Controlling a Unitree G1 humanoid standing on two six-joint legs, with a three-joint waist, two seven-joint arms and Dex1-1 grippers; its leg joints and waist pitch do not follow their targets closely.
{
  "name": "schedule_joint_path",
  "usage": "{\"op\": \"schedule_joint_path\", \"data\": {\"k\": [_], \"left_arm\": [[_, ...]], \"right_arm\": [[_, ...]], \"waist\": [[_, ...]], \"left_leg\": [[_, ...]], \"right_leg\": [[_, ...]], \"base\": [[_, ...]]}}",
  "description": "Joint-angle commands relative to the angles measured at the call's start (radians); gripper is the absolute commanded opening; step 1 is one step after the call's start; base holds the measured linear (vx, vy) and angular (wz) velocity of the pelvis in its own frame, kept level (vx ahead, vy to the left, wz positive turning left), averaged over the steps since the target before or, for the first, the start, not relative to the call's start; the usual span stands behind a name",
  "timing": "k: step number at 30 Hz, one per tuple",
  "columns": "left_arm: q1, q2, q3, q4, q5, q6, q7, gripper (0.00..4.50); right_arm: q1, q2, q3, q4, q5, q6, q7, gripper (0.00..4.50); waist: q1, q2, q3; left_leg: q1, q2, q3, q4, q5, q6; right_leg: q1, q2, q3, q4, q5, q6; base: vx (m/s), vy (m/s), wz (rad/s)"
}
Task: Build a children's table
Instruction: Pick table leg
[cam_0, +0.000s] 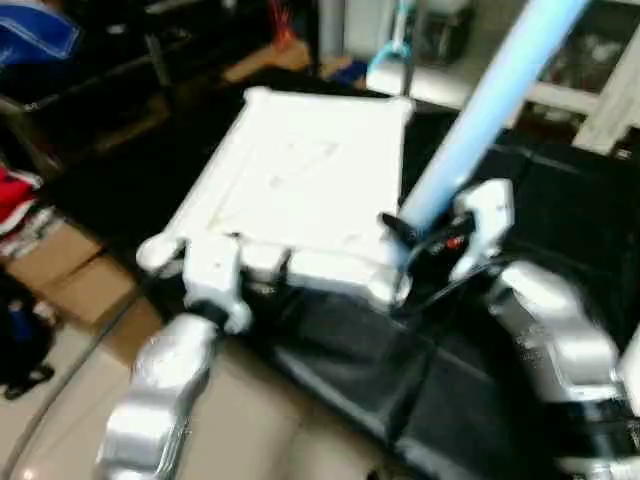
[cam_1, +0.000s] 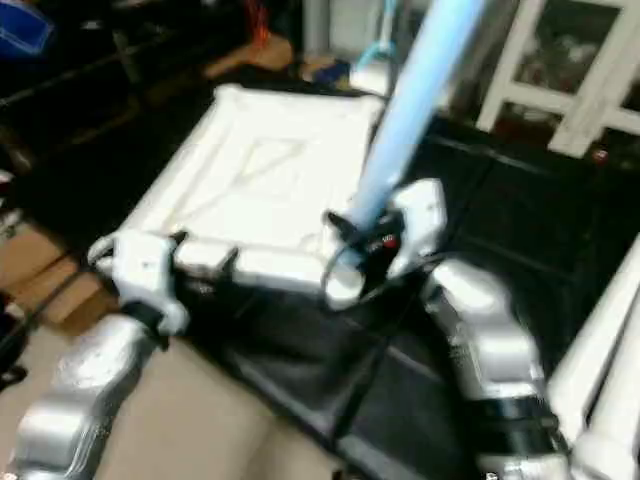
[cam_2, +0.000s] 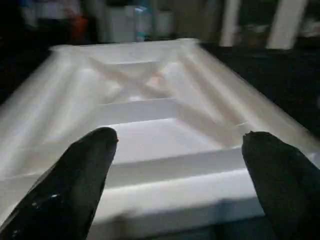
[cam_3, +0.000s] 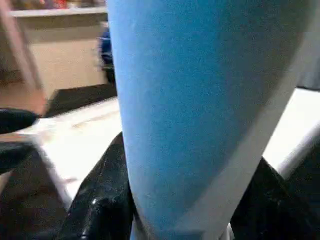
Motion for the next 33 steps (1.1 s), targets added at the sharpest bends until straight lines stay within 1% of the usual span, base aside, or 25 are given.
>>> {"op": "schedule_joint_path", "data": {"k": [1,2,3,4,5,6,7,8,9,10,11,13,14,17,20,22,23,25,26,27,28,30,31,32,33], "left_arm": [[0.003,0.019,0.034,-0.009,-0.004,0.006,0.000,4.48],[0.002,0.014,0.038,-0.006,-0.010,0.007,0.001,4.48],[0.002,0.010,0.037,-0.003,-0.017,0.005,-0.001,4.48],[0.003,0.006,0.033,-0.001,-0.025,0.006,-0.005,4.48],[0.009,-0.001,0.018,-0.003,-0.032,0.003,-0.017,4.48],[0.010,-0.002,0.017,-0.003,-0.032,0.002,-0.018,4.48],[0.017,-0.012,0.004,-0.006,-0.037,0.002,-0.022,4.48],[0.027,-0.033,-0.009,-0.008,-0.044,-0.002,-0.026,4.48],[0.030,-0.040,-0.010,-0.007,-0.046,-0.004,-0.022,4.48],[0.033,-0.051,-0.010,-0.004,-0.047,-0.007,-0.012,4.48],[0.035,-0.056,-0.011,0.000,-0.040,-0.009,-0.002,4.48],[0.039,-0.067,-0.011,0.007,-0.022,-0.018,0.027,4.48],[0.042,-0.076,-0.010,0.011,-0.009,-0.026,0.049,4.48],[0.047,-0.099,-0.011,0.015,0.001,-0.035,0.081,4.48],[0.049,-0.098,-0.016,0.005,0.022,-0.035,0.087,4.48],[0.047,-0.098,-0.012,0.000,0.029,-0.033,0.091,4.48],[0.045,-0.095,-0.011,-0.004,0.033,-0.032,0.095,4.48],[0.042,-0.090,-0.009,-0.008,0.038,-0.032,0.100,4.48],[0.040,-0.086,-0.008,-0.009,0.044,-0.034,0.105,4.48],[0.038,-0.088,-0.004,-0.008,0.034,-0.018,0.106,4.48],[0.036,-0.090,0.000,-0.008,0.028,-0.008,0.106,4.48],[0.026,-0.095,0.012,-0.008,0.012,0.015,0.105,4.48],[0.024,-0.088,0.009,-0.010,0.024,0.012,0.102,4.48],[0.023,-0.081,0.007,-0.012,0.031,0.009,0.098,4.48],[0.023,-0.077,0.006,-0.014,0.034,0.008,0.095,4.48]], "right_arm": [[-0.012,0.011,0.005,-0.033,0.026,0.028,0.001,1.88],[-0.011,0.010,0.000,-0.037,0.032,0.041,-0.003,1.88],[-0.008,0.007,-0.007,-0.045,0.039,0.051,-0.002,1.88],[-0.004,0.004,-0.011,-0.053,0.044,0.056,-0.001,1.88],[0.007,-0.004,-0.016,-0.069,0.050,0.059,0.004,1.88],[0.008,-0.005,-0.017,-0.071,0.050,0.060,0.004,1.88],[0.019,-0.011,-0.017,-0.083,0.051,0.061,0.006,1.88],[0.032,-0.018,-0.020,-0.096,0.052,0.072,0.003,1.88],[0.035,-0.020,-0.019,-0.096,0.046,0.065,0.004,1.88],[0.038,-0.022,-0.018,-0.098,0.043,0.060,0.006,1.88],[0.040,-0.022,-0.018,-0.101,0.043,0.059,0.007,1.88],[0.041,-0.021,-0.017,-0.108,0.046,0.065,0.005,1.88],[0.040,-0.022,-0.015,-0.114,0.049,0.074,0.004,1.88],[0.036,-0.023,-0.007,-0.119,0.054,0.092,0.008,1.88],[0.030,-0.021,0.010,-0.118,0.053,0.102,0.005,1.88],[0.028,-0.020,0.012,-0.112,0.054,0.103,0.005,1.88],[0.029,-0.018,0.014,-0.108,0.048,0.100,0.006,1.88],[0.028,-0.016,0.014,-0.107,0.047,0.101,0.005,1.88],[0.027,-0.015,0.013,-0.108,0.047,0.103,0.004,1.88],[0.027,-0.015,0.011,-0.109,0.047,0.104,0.002,1.88],[0.027,-0.014,0.010,-0.110,0.047,0.106,0.000,1.88],[0.029,-0.013,0.002,-0.118,0.055,0.122,-0.016,1.88],[0.031,-0.011,-0.001,-0.123,0.058,0.130,-0.026,1.88],[0.034,-0.007,-0.002,-0.130,0.061,0.136,-0.033,1.88],[0.036,-0.005,-0.003,-0.134,0.063,0.140,-0.036,1.88]], "waist": [[0.037,-0.031,-0.073],[0.050,-0.012,-0.054],[0.067,0.012,-0.037],[0.067,0.033,-0.036],[0.046,0.083,-0.051],[0.033,0.091,-0.073],[0.045,0.087,-0.077],[0.052,0.087,-0.088],[0.060,0.049,-0.095],[0.061,0.026,-0.099],[0.063,0.006,-0.104],[0.063,-0.015,-0.096],[0.062,-0.008,-0.090],[0.041,-0.002,-0.073],[0.014,0.018,-0.062],[0.011,0.022,-0.059],[0.011,0.010,-0.060],[0.012,-0.015,-0.070],[0.016,-0.078,-0.083],[0.041,-0.095,-0.090],[0.042,-0.079,-0.077],[0.052,-0.049,-0.064],[0.059,-0.039,-0.064],[0.052,-0.007,-0.078],[0.054,-0.019,-0.076]], "left_leg": [[-0.115,0.029,-0.027,0.023,0.099,0.003],[-0.091,0.024,-0.017,0.036,0.038,-0.113],[-0.122,0.075,-0.054,0.011,0.088,-0.162],[-0.109,0.095,-0.056,-0.045,0.134,-0.197],[-0.049,0.147,-0.053,-0.158,0.214,-0.215],[0.041,0.295,-0.110,-0.181,0.281,-0.187],[0.037,0.302,-0.090,-0.173,0.345,-0.197],[0.029,0.263,-0.034,-0.154,0.631,-0.228],[0.012,0.178,-0.060,-0.099,0.972,-0.124],[0.002,0.128,-0.031,-0.075,0.975,-0.106],[-0.076,0.088,-0.006,-0.075,0.867,-0.066],[-0.117,0.112,-0.006,-0.109,0.502,-0.004],[-0.106,0.128,-0.007,-0.124,0.346,0.013],[-0.070,0.193,-0.020,-0.153,0.212,0.075],[-0.020,0.328,-0.073,-0.227,0.089,0.172],[-0.022,0.378,-0.073,-0.263,0.069,0.174],[-0.016,0.375,-0.066,-0.262,0.068,0.199],[-0.033,0.306,-0.013,-0.216,0.042,0.245],[-0.084,0.078,0.097,-0.032,-0.061,0.205],[-0.104,0.039,0.108,0.054,-0.108,0.175],[-0.153,0.054,0.081,0.075,-0.014,0.103],[-0.165,0.071,0.033,-0.012,0.109,0.069],[-0.155,0.092,0.013,-0.047,0.132,0.095],[-0.081,0.170,-0.004,-0.097,0.107,0.098],[-0.078,0.175,-0.009,-0.108,0.086,0.104]], "right_leg": [[0.182,-0.141,0.118,-0.132,-0.122,-0.275],[0.157,-0.082,0.185,-0.166,-0.154,-0.391],[0.161,-0.063,0.193,-0.167,-0.126,-0.411],[0.130,-0.002,0.169,-0.154,-0.105,-0.345],[0.072,0.086,0.074,-0.110,-0.103,-0.129],[-0.038,0.037,0.029,0.008,-0.154,-0.025],[-0.037,0.018,0.015,0.022,-0.115,-0.003],[-0.040,0.013,-0.011,0.012,0.053,0.004],[-0.003,-0.018,0.003,-0.047,0.310,-0.017],[0.007,-0.026,0.016,-0.069,0.418,-0.052],[0.082,-0.051,0.046,-0.039,0.670,-0.161],[0.109,-0.075,0.054,-0.052,0.754,-0.211],[0.100,-0.069,0.040,-0.067,0.604,-0.240],[0.068,-0.041,0.007,-0.094,0.143,-0.306],[0.021,-0.014,-0.052,-0.056,-0.103,-0.237],[-0.001,-0.013,-0.068,0.011,-0.126,-0.159],[-0.014,-0.025,-0.054,0.024,-0.117,-0.151],[0.001,-0.051,-0.039,-0.037,-0.022,-0.317],[0.049,-0.017,-0.015,-0.161,-0.044,-0.445],[0.077,-0.043,0.002,-0.180,-0.114,-0.470],[0.109,-0.078,0.009,-0.179,-0.168,-0.426],[0.125,-0.108,0.015,-0.191,-0.202,-0.081],[0.121,-0.118,0.023,-0.197,-0.208,0.011],[0.069,-0.059,0.046,-0.212,-0.280,0.133],[0.076,-0.045,0.039,-0.177,-0.281,0.167]], "base": [[0.177,0.019,-0.02],[0.136,0.023,-0.25],[0.108,0.074,-0.47],[0.108,0.074,-0.47],[0.118,0.141,-0.59],[0.128,0.145,-0.51],[0.128,0.145,-0.51],[0.105,0.113,-0.41],[0.093,0.057,-0.27],[0.093,0.057,-0.27],[0.074,-0.032,-0.04],[0.016,-0.067,-0.03],[-0.020,-0.060,0.00],[-0.029,-0.057,0.05],[-0.035,-0.077,0.19],[-0.044,-0.143,0.24],[-0.037,-0.188,0.22],[-0.038,-0.241,0.16],[-0.031,-0.247,0.09],[-0.036,-0.222,0.03],[-0.036,-0.222,0.03],[-0.061,-0.172,-0.01],[-0.068,-0.148,0.01],[-0.072,-0.114,-0.27],[-0.058,-0.078,-0.53]]}}
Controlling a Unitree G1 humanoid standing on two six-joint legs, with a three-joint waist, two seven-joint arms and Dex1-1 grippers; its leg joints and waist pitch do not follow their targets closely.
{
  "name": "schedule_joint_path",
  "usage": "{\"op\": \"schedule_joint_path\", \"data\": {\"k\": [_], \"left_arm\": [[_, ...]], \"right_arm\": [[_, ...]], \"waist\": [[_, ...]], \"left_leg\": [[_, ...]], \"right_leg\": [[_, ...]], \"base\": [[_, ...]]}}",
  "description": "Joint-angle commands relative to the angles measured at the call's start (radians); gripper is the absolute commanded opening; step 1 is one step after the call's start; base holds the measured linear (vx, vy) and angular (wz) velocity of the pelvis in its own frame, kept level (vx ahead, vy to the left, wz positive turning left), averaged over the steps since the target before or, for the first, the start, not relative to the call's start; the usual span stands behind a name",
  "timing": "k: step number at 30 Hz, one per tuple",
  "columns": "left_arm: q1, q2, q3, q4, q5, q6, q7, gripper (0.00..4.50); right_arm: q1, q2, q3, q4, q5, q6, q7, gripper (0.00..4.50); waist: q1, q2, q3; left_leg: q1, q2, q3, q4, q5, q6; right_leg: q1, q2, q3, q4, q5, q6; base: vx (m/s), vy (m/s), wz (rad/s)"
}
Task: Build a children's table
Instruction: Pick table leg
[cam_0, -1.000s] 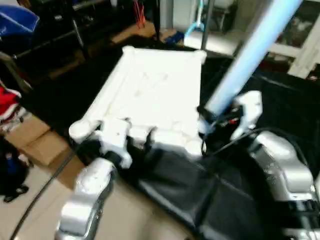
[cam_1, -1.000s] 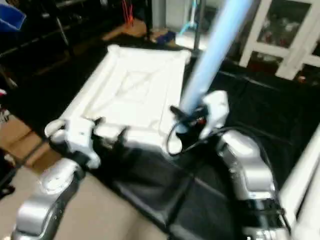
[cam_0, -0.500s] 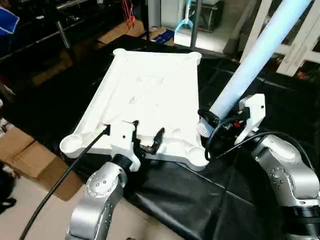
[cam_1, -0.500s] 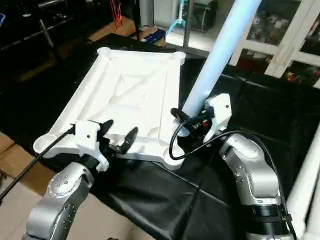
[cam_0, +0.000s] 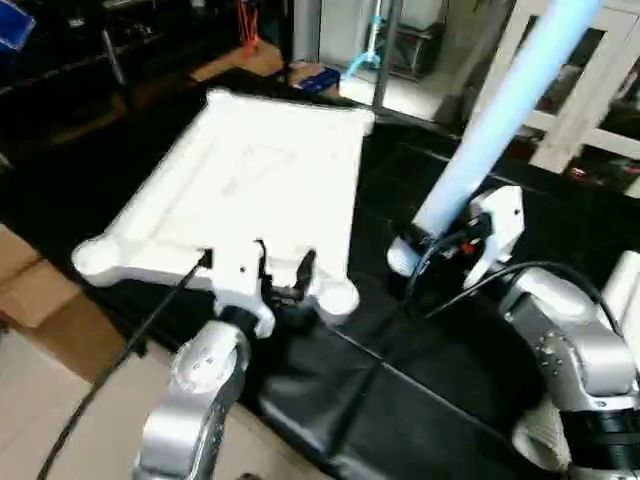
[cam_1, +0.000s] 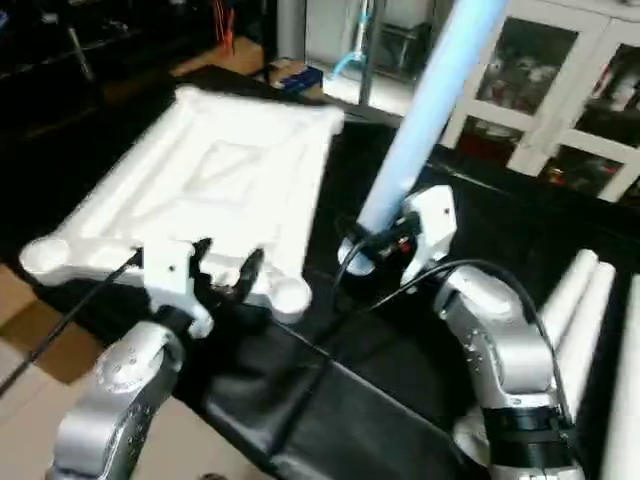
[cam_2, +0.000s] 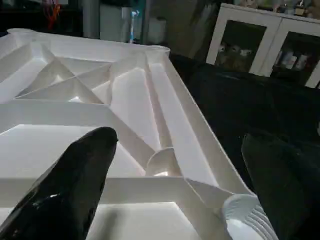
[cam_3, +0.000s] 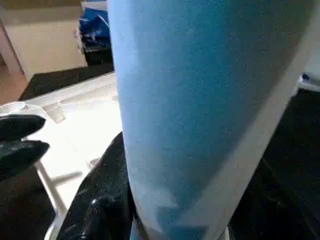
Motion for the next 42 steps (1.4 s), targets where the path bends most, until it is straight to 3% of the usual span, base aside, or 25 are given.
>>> {"op": "schedule_joint_path", "data": {"k": [1,2,3,4,5,6,7,8,9,10,11,12,13,14,17,19,20,22,24,26,27,31,34,36,42], "left_arm": [[-0.002,0.008,0.004,-0.019,0.009,0.010,-0.006,4.48],[0.000,0.009,0.008,-0.024,0.005,0.012,-0.006,4.48],[0.001,0.009,0.011,-0.027,0.006,0.012,-0.005,4.48],[0.003,0.008,0.016,-0.032,0.002,0.018,-0.002,4.48],[0.002,0.011,0.019,-0.035,0.006,0.011,0.000,4.48],[-0.003,0.003,0.032,-0.042,-0.001,0.003,0.007,4.48],[-0.008,0.001,0.039,-0.045,0.000,0.005,0.014,4.48],[-0.014,0.001,0.043,-0.044,0.001,0.004,0.018,4.48],[-0.019,0.003,0.045,-0.041,-0.003,0.003,0.015,4.48],[-0.019,0.003,0.045,-0.041,-0.003,0.003,0.015,4.48],[-0.021,0.009,0.041,-0.040,-0.003,0.003,0.010,4.48],[-0.021,0.012,0.040,-0.040,-0.002,0.002,0.008,4.48],[-0.020,0.015,0.037,-0.042,-0.004,-0.001,0.001,4.48],[-0.017,0.014,0.032,-0.052,-0.006,0.002,-0.005,4.48],[-0.009,0.003,0.029,-0.062,-0.009,0.006,-0.006,4.48],[-0.004,-0.002,0.025,-0.065,-0.013,0.002,-0.009,4.48],[0.002,-0.005,0.015,-0.067,-0.013,0.006,-0.012,4.48],[0.006,-0.001,0.002,-0.067,-0.009,0.015,-0.015,4.48],[0.010,0.015,-0.017,-0.066,-0.010,0.012,-0.042,4.48],[0.012,0.035,-0.016,-0.065,-0.024,0.016,-0.079,4.48],[0.011,0.049,-0.017,-0.062,-0.025,0.013,-0.098,4.48],[-0.009,0.156,-0.046,-0.034,-0.055,0.010,-0.267,4.48],[-0.067,0.224,-0.044,0.045,-0.065,-0.043,-0.377,4.48],[-0.134,0.298,-0.080,0.133,-0.049,-0.098,-0.511,4.48],[-0.299,0.379,-0.123,0.345,0.022,-0.186,-0.629,4.48]], "right_arm": [[0.004,0.000,-0.008,-0.046,0.011,0.018,-0.011,1.88],[0.009,0.001,-0.004,-0.055,0.010,0.022,-0.014,1.88],[0.013,0.001,-0.002,-0.061,0.008,0.023,-0.016,1.88],[0.019,0.001,0.002,-0.070,0.006,0.024,-0.018,1.88],[0.024,0.000,0.003,-0.075,0.007,0.028,-0.019,1.88],[0.029,-0.006,0.003,-0.080,0.002,0.026,-0.019,1.88],[0.030,-0.007,0.000,-0.080,0.003,0.026,-0.020,1.88],[0.029,-0.008,-0.002,-0.078,0.004,0.026,-0.020,1.88],[0.028,-0.008,-0.003,-0.076,0.007,0.026,-0.018,1.88],[0.028,-0.008,-0.003,-0.076,0.007,0.026,-0.018,1.88],[0.026,-0.008,-0.002,-0.075,0.006,0.026,-0.018,1.88],[0.025,-0.008,-0.002,-0.074,0.005,0.027,-0.019,1.88],[0.024,-0.006,-0.001,-0.074,0.005,0.027,-0.020,1.88],[0.024,-0.006,-0.001,-0.078,0.005,0.031,-0.023,1.88],[0.027,-0.008,0.001,-0.086,0.009,0.036,-0.024,1.88],[0.028,-0.010,0.002,-0.088,0.010,0.037,-0.024,1.88],[0.025,-0.012,0.003,-0.087,0.009,0.038,-0.022,1.88],[0.021,-0.015,0.003,-0.083,0.008,0.038,-0.019,1.88],[0.012,-0.017,0.002,-0.075,0.008,0.038,-0.015,1.88],[0.001,-0.018,0.002,-0.066,0.006,0.035,-0.010,1.88],[-0.003,-0.017,0.002,-0.062,0.006,0.033,-0.009,1.88],[-0.014,-0.015,-0.004,-0.046,0.014,0.017,0.001,1.88],[-0.022,-0.024,0.001,-0.029,0.016,0.000,0.031,1.88],[-0.028,-0.043,0.007,-0.020,0.020,-0.017,0.078,1.88],[-0.025,-0.099,0.009,-0.027,0.038,-0.025,0.177,1.88]], "waist": [[0.022,0.001,-0.059],[0.052,-0.043,-0.040],[0.065,-0.048,-0.022],[0.062,-0.058,-0.015],[0.060,-0.071,-0.029],[0.060,-0.084,-0.026],[0.040,-0.053,-0.034],[0.023,-0.018,-0.025],[0.000,0.006,-0.017],[-0.016,0.026,-0.029],[-0.036,0.044,-0.046],[-0.038,0.053,-0.050],[-0.049,0.048,-0.034],[-0.051,0.038,-0.025],[-0.051,0.012,-0.007],[-0.047,-0.001,-0.004],[-0.045,-0.001,-0.005],[-0.044,-0.004,-0.019],[-0.046,-0.004,-0.038],[-0.045,-0.007,-0.069],[-0.044,-0.011,-0.066],[-0.027,-0.001,-0.048],[-0.020,0.010,-0.028],[-0.016,0.021,-0.023],[-0.018,0.029,-0.028]], "left_leg": [[0.045,0.102,-0.010,-0.060,-0.057,0.122],[0.006,0.031,-0.001,0.025,-0.114,0.060],[-0.002,-0.001,-0.027,0.054,-0.113,-0.006],[-0.002,-0.032,-0.029,0.056,-0.092,-0.025],[0.002,-0.060,-0.029,0.035,-0.046,-0.021],[-0.016,-0.035,-0.065,0.003,0.016,0.009],[0.016,-0.033,-0.067,-0.018,0.076,0.041],[0.032,0.000,-0.076,-0.065,0.068,0.054],[0.037,0.082,-0.105,-0.118,0.020,0.061],[0.053,0.139,-0.131,-0.139,-0.025,0.067],[0.051,0.192,-0.160,-0.160,-0.061,0.097],[0.052,0.200,-0.161,-0.162,-0.049,0.107],[0.051,0.199,-0.159,-0.175,-0.107,0.116],[0.067,0.174,-0.138,-0.179,-0.247,0.092],[0.066,0.108,-0.066,-0.166,-0.504,-0.034],[0.077,0.091,-0.040,-0.151,-0.466,-0.037],[0.059,0.095,-0.037,-0.154,-0.372,-0.019],[0.040,0.116,-0.040,-0.161,-0.200,0.012],[0.036,0.124,-0.044,-0.140,0.058,0.055],[0.041,0.113,-0.048,-0.095,0.511,0.144],[0.034,0.107,-0.044,-0.088,0.579,0.175],[0.021,0.116,-0.034,-0.102,0.295,0.202],[0.038,0.128,-0.024,-0.122,0.040,0.117],[0.047,0.131,-0.016,-0.136,-0.113,0.010],[0.049,0.126,-0.005,-0.144,-0.165,-0.069]], "right_leg": [[0.043,-0.195,0.172,-0.100,-0.396,0.203],[0.081,-0.264,0.300,-0.144,-0.651,0.187],[0.073,-0.218,0.351,-0.156,-0.857,0.190],[0.064,-0.156,0.337,-0.148,-0.874,0.219],[0.074,-0.082,0.338,-0.136,-0.739,0.273],[0.094,-0.114,0.283,-0.090,-0.580,0.217],[0.054,-0.078,0.276,-0.118,-0.511,0.196],[0.042,-0.067,0.255,-0.149,-0.559,0.120],[0.017,-0.040,0.198,-0.132,-0.508,0.083],[0.012,-0.059,0.174,-0.106,-0.445,0.052],[0.030,-0.100,0.132,-0.045,-0.242,-0.031],[0.029,-0.110,0.111,-0.022,-0.152,-0.055],[0.026,-0.126,0.088,-0.007,-0.105,-0.072],[0.028,-0.141,0.072,-0.018,-0.153,-0.089],[0.063,-0.190,0.074,-0.093,-0.479,-0.130],[0.071,-0.200,0.085,-0.125,-0.693,-0.108],[0.086,-0.206,0.096,-0.126,-0.673,-0.101],[0.088,-0.201,0.100,-0.099,-0.452,-0.117],[0.081,-0.205,0.106,-0.051,-0.077,-0.164],[0.070,-0.194,0.112,0.011,0.411,-0.216],[0.060,-0.189,0.112,0.014,0.472,-0.222],[0.052,-0.198,0.114,-0.008,0.176,-0.238],[0.040,-0.194,0.113,-0.045,-0.115,-0.231],[0.039,-0.193,0.116,-0.057,-0.239,-0.201],[0.040,-0.190,0.124,-0.058,-0.267,-0.156]], "base": [[-0.058,-0.078,-0.53],[-0.041,-0.021,-0.46],[-0.033,-0.011,-0.52],[-0.033,-0.011,-0.52],[-0.020,-0.013,-0.44],[-0.033,0.054,-0.03],[-0.033,0.054,-0.03],[-0.051,0.130,0.19],[-0.049,0.187,0.10],[-0.049,0.187,0.10],[-0.051,0.189,0.07],[-0.030,0.159,0.07],[-0.030,0.159,0.07],[-0.006,0.135,0.04],[0.001,0.055,0.00],[0.000,0.000,0.00],[0.000,0.000,0.00],[0.000,0.000,0.00],[0.075,-0.005,0.02],[0.080,-0.011,0.02],[0.000,0.000,0.00],[0.000,0.000,0.00],[-0.064,-0.028,0.05],[-0.075,-0.017,0.09],[-0.023,-0.002,0.02]]}}
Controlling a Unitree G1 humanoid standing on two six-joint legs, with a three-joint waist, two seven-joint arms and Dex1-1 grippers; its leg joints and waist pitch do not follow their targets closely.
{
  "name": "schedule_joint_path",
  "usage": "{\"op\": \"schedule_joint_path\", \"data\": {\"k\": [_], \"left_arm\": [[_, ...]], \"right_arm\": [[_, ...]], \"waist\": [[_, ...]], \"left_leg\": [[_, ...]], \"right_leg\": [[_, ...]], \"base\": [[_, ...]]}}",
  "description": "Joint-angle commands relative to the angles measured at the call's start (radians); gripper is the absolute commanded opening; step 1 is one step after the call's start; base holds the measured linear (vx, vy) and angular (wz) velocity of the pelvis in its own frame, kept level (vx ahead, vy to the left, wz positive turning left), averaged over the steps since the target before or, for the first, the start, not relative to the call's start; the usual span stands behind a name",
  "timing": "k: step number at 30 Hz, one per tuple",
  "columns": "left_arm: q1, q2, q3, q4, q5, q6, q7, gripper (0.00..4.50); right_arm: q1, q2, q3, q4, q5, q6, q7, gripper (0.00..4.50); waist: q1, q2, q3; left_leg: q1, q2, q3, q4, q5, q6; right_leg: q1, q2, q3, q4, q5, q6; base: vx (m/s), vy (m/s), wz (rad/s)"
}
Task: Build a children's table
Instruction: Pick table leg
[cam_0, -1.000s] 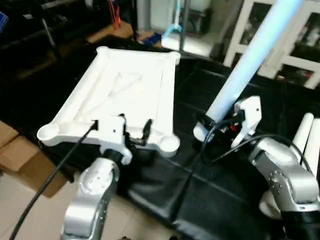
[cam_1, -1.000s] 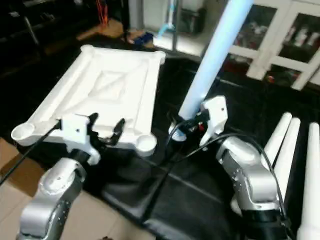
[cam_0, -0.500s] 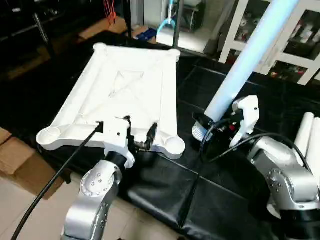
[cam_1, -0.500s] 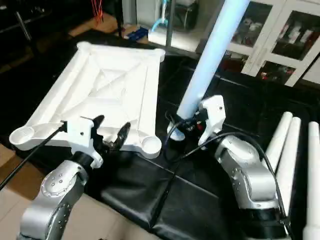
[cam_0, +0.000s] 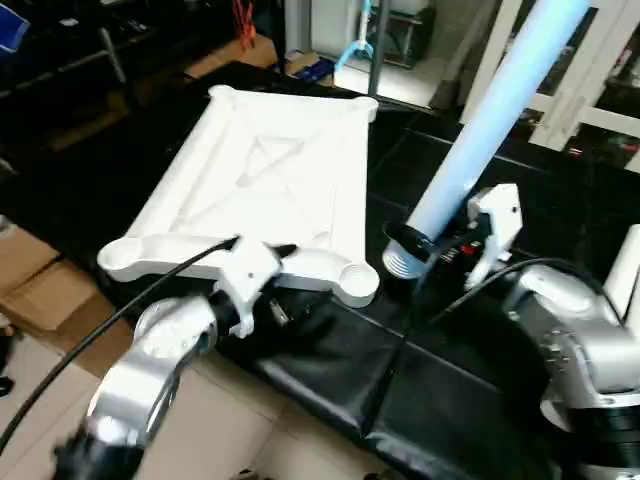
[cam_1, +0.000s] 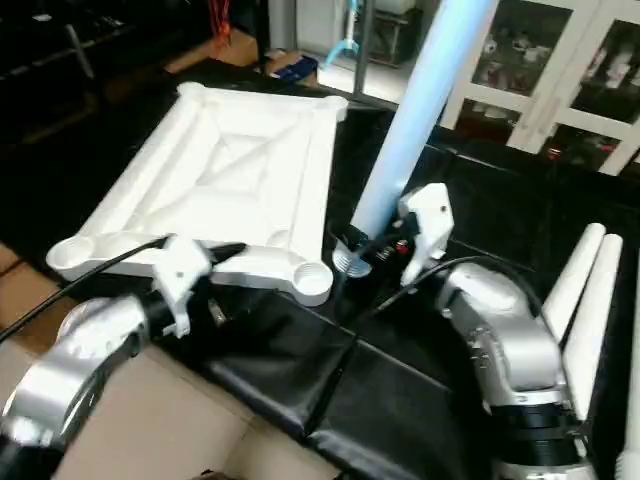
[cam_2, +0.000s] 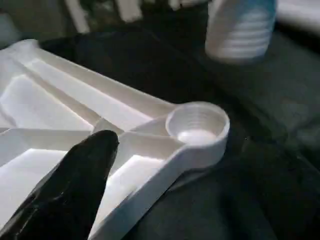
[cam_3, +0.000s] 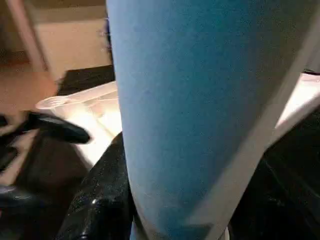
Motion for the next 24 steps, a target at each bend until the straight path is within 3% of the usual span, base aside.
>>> {"op": "schedule_joint_path", "data": {"k": [1,2,4,5,7,9,12,17,20,24], "left_arm": [[-0.024,0.010,-0.007,0.043,0.025,-0.028,-0.032,4.48],[-0.042,0.014,-0.012,0.070,0.034,-0.046,-0.044,4.48],[-0.072,0.014,-0.017,0.115,0.035,-0.059,-0.071,4.48],[-0.097,0.010,-0.028,0.154,0.044,-0.075,-0.085,4.48],[-0.127,-0.002,-0.039,0.207,0.049,-0.097,-0.099,4.48],[-0.147,-0.008,-0.053,0.242,0.051,-0.114,-0.128,4.48],[-0.176,-0.012,-0.071,0.304,0.056,-0.142,-0.161,4.48],[-0.300,0.000,-0.112,0.563,0.131,-0.237,-0.258,4.48],[-0.315,0.009,-0.125,0.603,0.143,-0.237,-0.289,4.31],[-0.337,0.013,-0.119,0.659,0.136,-0.251,-0.305,4.06]], "right_arm": [[-0.009,-0.019,0.000,-0.014,0.014,-0.013,0.033,1.88],[-0.005,-0.026,0.004,-0.017,0.012,-0.016,0.044,1.88],[-0.002,-0.034,0.008,-0.019,0.006,-0.021,0.056,1.88],[0.002,-0.036,0.012,-0.022,0.001,-0.025,0.061,1.88],[0.006,-0.035,0.015,-0.027,-0.006,-0.032,0.061,1.88],[0.005,-0.033,0.020,-0.027,-0.009,-0.035,0.059,1.88],[0.004,-0.039,0.025,-0.028,-0.009,-0.037,0.068,1.88],[-0.005,-0.051,0.044,-0.025,-0.022,-0.040,0.089,1.88],[-0.002,-0.056,0.047,-0.028,-0.024,-0.040,0.089,1.88],[0.000,-0.060,0.043,-0.037,-0.022,-0.035,0.086,1.88]], "waist": [[-0.001,0.013,-0.064],[0.002,0.015,-0.067],[-0.001,0.012,-0.072],[-0.001,0.021,-0.077],[-0.001,0.021,-0.084],[0.003,0.019,-0.092],[0.004,0.020,-0.094],[0.003,0.018,-0.086],[0.002,0.018,-0.086],[0.003,0.023,-0.084]], "left_leg": [[0.019,0.083,-0.039,-0.097,-0.187,0.008],[0.009,0.085,-0.044,-0.098,-0.167,0.015],[0.010,0.084,-0.040,-0.094,-0.154,0.024],[0.006,0.081,-0.040,-0.091,-0.136,0.033],[0.004,0.081,-0.040,-0.087,-0.100,0.047],[-0.001,0.081,-0.038,-0.080,-0.033,0.082],[-0.005,0.082,-0.037,-0.077,-0.016,0.117],[0.002,0.082,-0.035,-0.083,-0.073,0.101],[0.000,0.088,-0.039,-0.086,-0.071,0.084],[-0.001,0.089,-0.038,-0.086,-0.064,0.095]], "right_leg": [[0.040,-0.086,0.055,-0.077,-0.232,-0.204],[0.049,-0.091,0.054,-0.072,-0.198,-0.215],[0.046,-0.090,0.054,-0.071,-0.166,-0.230],[0.050,-0.091,0.053,-0.072,-0.151,-0.236],[0.053,-0.091,0.053,-0.065,-0.102,-0.248],[0.055,-0.093,0.051,-0.057,-0.014,-0.268],[0.054,-0.094,0.047,-0.056,-0.005,-0.275],[0.046,-0.090,0.046,-0.071,-0.123,-0.246],[0.050,-0.096,0.047,-0.063,-0.094,-0.258],[0.049,-0.098,0.048,-0.061,-0.048,-0.277]], "base": [[0.000,0.000,0.00],[0.000,0.000,0.00],[0.000,0.000,0.00],[0.000,0.000,0.00],[0.000,0.000,0.00],[0.000,0.000,0.00],[0.000,0.000,0.00],[0.000,0.000,0.00],[0.000,0.000,0.00],[0.000,0.000,0.00]]}}
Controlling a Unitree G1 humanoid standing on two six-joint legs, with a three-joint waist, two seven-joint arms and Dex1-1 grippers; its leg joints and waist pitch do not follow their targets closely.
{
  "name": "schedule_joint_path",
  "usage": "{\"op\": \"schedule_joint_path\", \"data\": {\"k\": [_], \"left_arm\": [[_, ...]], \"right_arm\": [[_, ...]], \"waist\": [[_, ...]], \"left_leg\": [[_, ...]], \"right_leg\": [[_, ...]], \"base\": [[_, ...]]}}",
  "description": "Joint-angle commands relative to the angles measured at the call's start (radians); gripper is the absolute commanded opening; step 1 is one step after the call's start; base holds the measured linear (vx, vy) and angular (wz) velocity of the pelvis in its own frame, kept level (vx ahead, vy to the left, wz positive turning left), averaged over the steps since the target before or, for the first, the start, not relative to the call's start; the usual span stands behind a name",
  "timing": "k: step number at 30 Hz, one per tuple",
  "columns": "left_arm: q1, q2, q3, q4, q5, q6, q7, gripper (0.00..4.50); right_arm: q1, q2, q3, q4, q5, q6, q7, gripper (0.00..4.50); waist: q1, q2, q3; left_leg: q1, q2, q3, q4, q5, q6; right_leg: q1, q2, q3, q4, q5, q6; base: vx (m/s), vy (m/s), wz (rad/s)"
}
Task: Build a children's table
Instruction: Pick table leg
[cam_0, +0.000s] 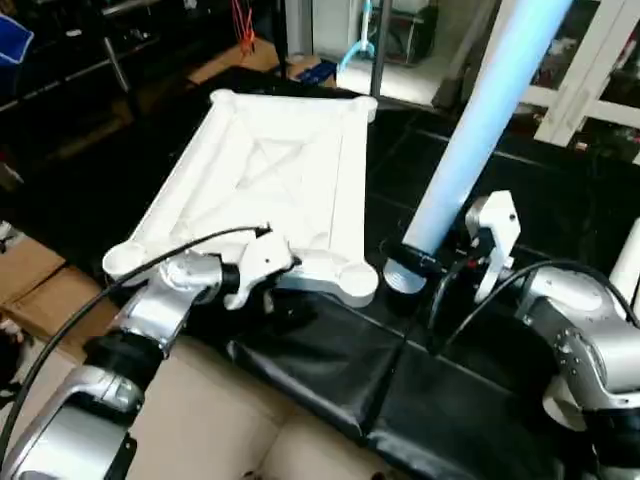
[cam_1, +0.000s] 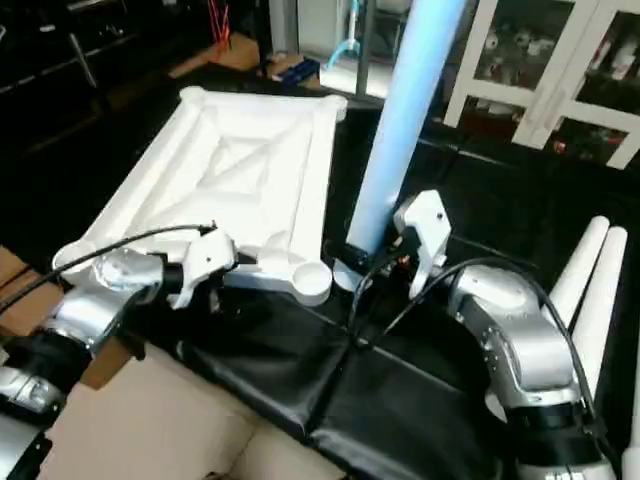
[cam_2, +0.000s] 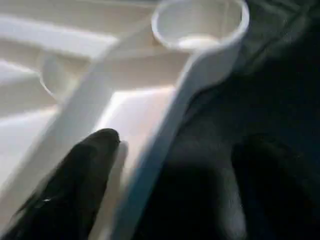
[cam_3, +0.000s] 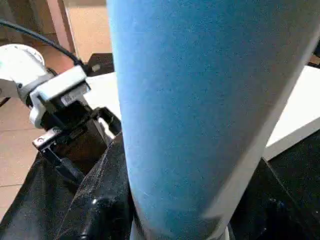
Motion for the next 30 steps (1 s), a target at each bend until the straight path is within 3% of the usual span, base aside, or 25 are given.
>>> {"op": "schedule_joint_path", "data": {"k": [1,5,8,15,18,22,30], "left_arm": [[-0.025,0.012,-0.001,0.031,0.008,-0.017,-0.014,3.93],[-0.059,-0.006,0.013,0.121,0.015,-0.064,-0.045,3.61],[-0.078,-0.017,0.019,0.147,0.017,-0.077,-0.050,3.36],[-0.098,-0.004,-0.020,0.150,0.051,-0.089,-0.086,2.92],[-0.112,0.010,-0.047,0.175,0.105,-0.128,-0.078,2.60],[-0.103,0.020,-0.063,0.159,0.137,-0.131,-0.074,2.48],[-0.038,-0.035,-0.076,0.056,0.126,-0.074,-0.093,1.68]], "right_arm": [[-0.006,-0.011,0.003,-0.033,0.001,-0.014,0.004,1.88],[-0.004,-0.009,0.003,-0.038,0.001,-0.013,0.003,1.88],[-0.001,-0.005,0.005,-0.042,0.000,-0.012,0.005,1.88],[-0.004,-0.004,0.011,-0.039,-0.001,-0.015,0.011,1.88],[-0.009,-0.001,0.017,-0.033,-0.004,-0.019,0.015,1.88],[-0.007,0.001,0.022,-0.032,-0.007,-0.025,0.019,1.88],[-0.014,0.017,0.028,-0.019,-0.011,-0.042,0.015,1.88]], "waist": [[0.005,-0.003,-0.072],[0.005,-0.006,-0.068],[0.005,-0.007,-0.069],[0.006,-0.009,-0.071],[0.006,-0.011,-0.073],[0.006,-0.011,-0.072],[0.011,-0.002,-0.080]], "left_leg": [[0.010,0.085,-0.037,-0.085,-0.077,0.089],[0.010,0.084,-0.036,-0.087,-0.105,0.084],[0.012,0.088,-0.037,-0.089,-0.102,0.078],[0.011,0.090,-0.036,-0.089,-0.086,0.086],[0.010,0.089,-0.037,-0.088,-0.075,0.093],[0.008,0.091,-0.038,-0.090,-0.084,0.086],[0.010,0.093,-0.036,-0.087,-0.074,0.081]], "right_leg": [[0.056,-0.097,0.053,-0.061,-0.056,-0.278],[0.057,-0.097,0.053,-0.069,-0.107,-0.271],[0.056,-0.099,0.053,-0.066,-0.096,-0.275],[0.056,-0.101,0.054,-0.064,-0.089,-0.277],[0.058,-0.102,0.054,-0.064,-0.079,-0.276],[0.059,-0.104,0.054,-0.064,-0.095,-0.274],[0.059,-0.105,0.054,-0.060,-0.055,-0.294]], "base": [[0.000,0.000,0.00],[0.000,0.000,0.00],[0.000,0.000,0.00],[0.000,0.000,0.00],[0.000,0.000,0.00],[0.000,0.000,0.00],[0.000,0.000,0.00]]}}
